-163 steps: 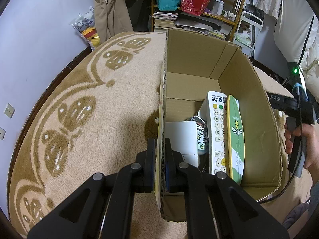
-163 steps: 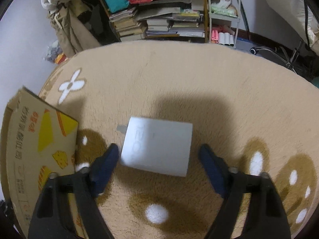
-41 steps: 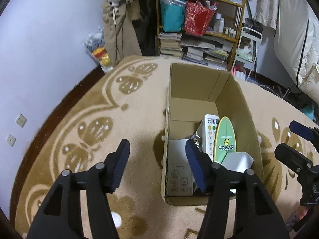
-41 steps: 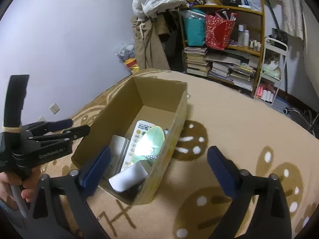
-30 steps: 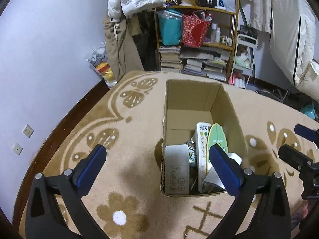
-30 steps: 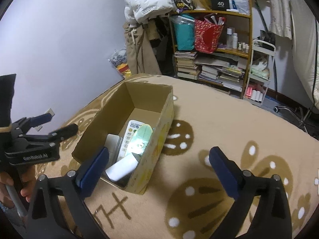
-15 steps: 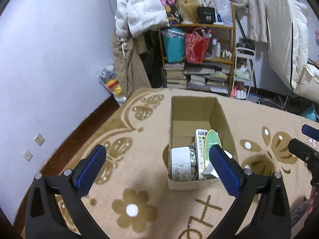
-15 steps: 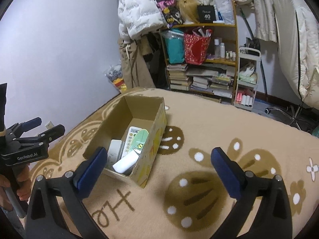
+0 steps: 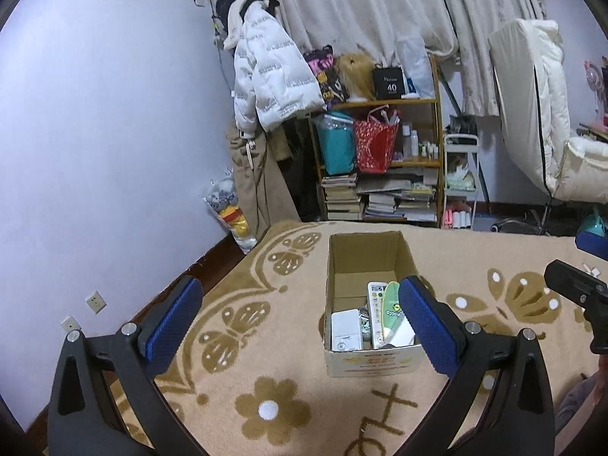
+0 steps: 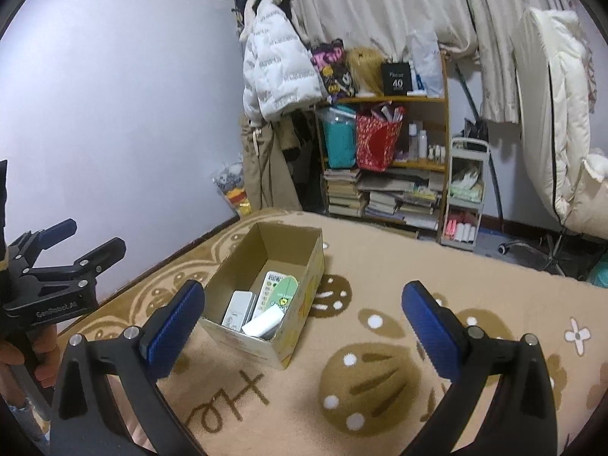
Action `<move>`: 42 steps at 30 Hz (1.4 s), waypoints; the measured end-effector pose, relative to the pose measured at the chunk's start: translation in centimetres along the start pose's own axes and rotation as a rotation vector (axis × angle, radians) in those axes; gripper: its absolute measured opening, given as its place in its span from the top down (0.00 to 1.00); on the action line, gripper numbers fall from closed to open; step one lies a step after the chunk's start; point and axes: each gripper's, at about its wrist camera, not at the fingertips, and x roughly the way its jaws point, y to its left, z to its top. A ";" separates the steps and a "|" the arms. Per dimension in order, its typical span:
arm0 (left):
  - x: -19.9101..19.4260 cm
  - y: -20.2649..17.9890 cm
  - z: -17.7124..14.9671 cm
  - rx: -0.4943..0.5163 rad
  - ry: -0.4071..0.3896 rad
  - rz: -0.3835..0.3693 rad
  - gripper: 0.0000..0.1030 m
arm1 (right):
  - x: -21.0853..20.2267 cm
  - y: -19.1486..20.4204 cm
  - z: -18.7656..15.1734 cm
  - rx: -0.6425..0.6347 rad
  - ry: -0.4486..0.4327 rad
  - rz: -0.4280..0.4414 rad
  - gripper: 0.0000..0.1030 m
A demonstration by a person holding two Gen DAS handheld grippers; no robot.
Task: Organize rigid objects
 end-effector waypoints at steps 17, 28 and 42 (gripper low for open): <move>-2.7 1.3 -1.4 -0.087 -0.039 -0.042 0.01 | -3.3 -0.5 -1.3 -0.002 -0.102 -0.012 0.00; -1.1 0.6 -2.4 -0.065 -0.001 -0.051 0.01 | -3.0 -1.9 -2.8 0.027 -0.099 -0.036 0.00; -0.3 -0.1 -3.0 -0.057 0.019 -0.031 0.01 | -2.3 -2.3 -3.2 0.018 -0.066 -0.033 0.00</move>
